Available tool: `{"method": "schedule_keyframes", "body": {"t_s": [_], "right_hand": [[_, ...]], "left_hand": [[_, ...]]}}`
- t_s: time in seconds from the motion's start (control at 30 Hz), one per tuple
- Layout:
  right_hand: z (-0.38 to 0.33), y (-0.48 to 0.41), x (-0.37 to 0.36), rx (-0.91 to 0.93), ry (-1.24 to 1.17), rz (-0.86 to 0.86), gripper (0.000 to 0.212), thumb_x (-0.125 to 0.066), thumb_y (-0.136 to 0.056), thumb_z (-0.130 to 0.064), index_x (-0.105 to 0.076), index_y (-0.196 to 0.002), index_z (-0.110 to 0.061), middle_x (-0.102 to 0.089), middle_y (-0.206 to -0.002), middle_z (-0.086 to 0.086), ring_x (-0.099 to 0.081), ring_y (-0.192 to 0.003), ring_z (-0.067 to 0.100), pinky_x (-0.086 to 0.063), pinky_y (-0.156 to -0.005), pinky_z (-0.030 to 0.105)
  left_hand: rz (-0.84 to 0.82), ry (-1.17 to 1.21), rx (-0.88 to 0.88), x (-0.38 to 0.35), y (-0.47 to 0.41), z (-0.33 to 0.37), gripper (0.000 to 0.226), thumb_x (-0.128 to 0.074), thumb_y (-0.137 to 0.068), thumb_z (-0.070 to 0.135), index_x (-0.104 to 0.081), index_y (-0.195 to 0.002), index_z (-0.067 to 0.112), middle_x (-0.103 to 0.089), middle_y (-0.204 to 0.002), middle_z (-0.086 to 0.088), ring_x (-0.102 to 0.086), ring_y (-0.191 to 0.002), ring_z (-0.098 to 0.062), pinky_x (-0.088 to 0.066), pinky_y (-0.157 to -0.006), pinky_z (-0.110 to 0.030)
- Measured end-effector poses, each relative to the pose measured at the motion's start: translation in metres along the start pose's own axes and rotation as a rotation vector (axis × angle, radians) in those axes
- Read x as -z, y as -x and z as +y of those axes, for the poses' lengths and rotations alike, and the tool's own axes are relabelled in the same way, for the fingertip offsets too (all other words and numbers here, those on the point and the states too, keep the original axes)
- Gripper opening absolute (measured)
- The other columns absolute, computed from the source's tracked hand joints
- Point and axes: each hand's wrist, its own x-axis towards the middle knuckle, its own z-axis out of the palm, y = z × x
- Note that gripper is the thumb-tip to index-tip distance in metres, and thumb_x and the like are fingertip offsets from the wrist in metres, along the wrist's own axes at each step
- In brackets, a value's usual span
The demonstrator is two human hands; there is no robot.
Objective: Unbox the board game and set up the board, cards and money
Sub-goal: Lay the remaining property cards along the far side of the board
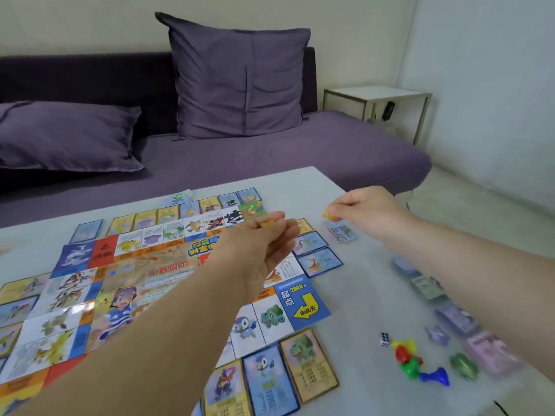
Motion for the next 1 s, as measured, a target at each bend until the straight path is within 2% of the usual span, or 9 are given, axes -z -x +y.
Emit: {"method": "schedule_keyframes", "body": {"t_s": [0.2,0.33,0.43,0.5,0.6,0.7,0.77,0.87,1.0], "right_hand": [[0.048,-0.055,-0.002,-0.061,0.236,-0.003,0.011,-0.071,-0.082,-0.015,-0.075,-0.088,-0.008,-0.073,-0.092,0.007,-0.063,-0.086,0.013,-0.047,-0.082,0.026],[0.063,-0.066,-0.005,-0.033,0.369,-0.028,0.013,-0.071,-0.081,-0.027,-0.077,-0.088,-0.018,-0.073,-0.093,-0.002,-0.065,-0.096,0.016,-0.05,-0.088,0.031],[0.049,-0.068,-0.005,0.047,0.406,0.012,0.03,-0.066,-0.085,-0.032,-0.072,-0.095,-0.004,-0.071,-0.102,0.011,-0.063,-0.103,0.026,-0.049,-0.09,0.037],[0.025,-0.063,-0.01,0.111,0.35,-0.071,0.036,-0.062,-0.088,-0.034,-0.07,-0.101,-0.001,-0.069,-0.104,0.013,-0.064,-0.101,0.022,-0.05,-0.082,0.031],[-0.019,-0.046,-0.033,0.102,0.211,-0.334,0.029,-0.061,-0.087,-0.044,-0.073,-0.097,-0.02,-0.068,-0.086,-0.008,-0.056,-0.068,0.003,-0.041,-0.062,0.019],[-0.047,-0.043,-0.07,0.101,0.127,-0.489,0.029,-0.063,-0.085,-0.047,-0.071,-0.102,-0.025,-0.064,-0.09,-0.014,-0.055,-0.08,0.0,-0.041,-0.071,0.018],[-0.06,-0.047,-0.095,0.098,0.077,-0.51,0.023,-0.069,-0.082,-0.041,-0.073,-0.097,-0.023,-0.067,-0.101,-0.01,-0.059,-0.09,0.006,-0.046,-0.08,0.023],[-0.08,-0.055,-0.13,0.074,0.023,-0.499,0.009,-0.073,-0.081,-0.031,-0.072,-0.081,-0.022,-0.062,-0.078,-0.008,-0.051,-0.069,0.007,-0.04,-0.063,0.022],[-0.105,-0.066,-0.171,0.058,-0.045,-0.519,0.012,-0.074,-0.08,-0.025,-0.071,-0.083,-0.014,-0.057,-0.066,-0.004,-0.046,-0.059,0.01,-0.036,-0.055,0.021]], "left_hand": [[0.028,0.058,0.082,0.001,-0.033,-0.007,0.019,-0.049,-0.096,0.006,-0.058,-0.111,-0.002,-0.07,-0.091,-0.015,-0.07,-0.076,-0.021,-0.059,-0.054,-0.027],[-0.008,0.032,0.086,0.006,-0.043,-0.009,0.024,-0.038,-0.099,0.0,-0.057,-0.114,0.001,-0.07,-0.098,-0.014,-0.07,-0.082,-0.02,-0.059,-0.058,-0.026],[-0.006,-0.001,0.053,0.012,-0.047,-0.008,0.023,-0.04,-0.099,0.001,-0.059,-0.112,0.002,-0.071,-0.094,-0.012,-0.072,-0.075,-0.016,-0.058,-0.057,-0.024],[0.002,-0.04,0.022,0.018,-0.048,-0.006,0.02,-0.044,-0.097,0.002,-0.061,-0.107,0.004,-0.073,-0.092,-0.011,-0.072,-0.073,-0.015,-0.058,-0.059,-0.023],[0.033,-0.093,-0.02,0.03,-0.05,0.002,0.013,-0.052,-0.092,0.002,-0.065,-0.095,0.006,-0.074,-0.086,-0.011,-0.072,-0.071,-0.014,-0.059,-0.062,-0.023],[0.051,-0.135,-0.047,0.049,-0.052,0.013,0.009,-0.058,-0.088,0.003,-0.065,-0.095,0.003,-0.074,-0.084,-0.012,-0.07,-0.07,-0.015,-0.058,-0.06,-0.021],[0.066,-0.163,-0.074,0.065,-0.054,0.021,0.01,-0.06,-0.087,0.003,-0.065,-0.096,0.002,-0.073,-0.084,-0.012,-0.069,-0.07,-0.014,-0.056,-0.055,-0.019],[0.083,-0.181,-0.123,0.093,-0.058,0.036,0.009,-0.062,-0.086,0.002,-0.063,-0.095,0.001,-0.073,-0.076,-0.01,-0.069,-0.062,-0.01,-0.052,-0.049,-0.016],[0.145,-0.301,-0.221,0.137,-0.068,0.062,0.006,-0.064,-0.086,0.005,-0.065,-0.091,0.001,-0.071,-0.073,-0.008,-0.067,-0.063,-0.01,-0.052,-0.051,-0.015]]}}
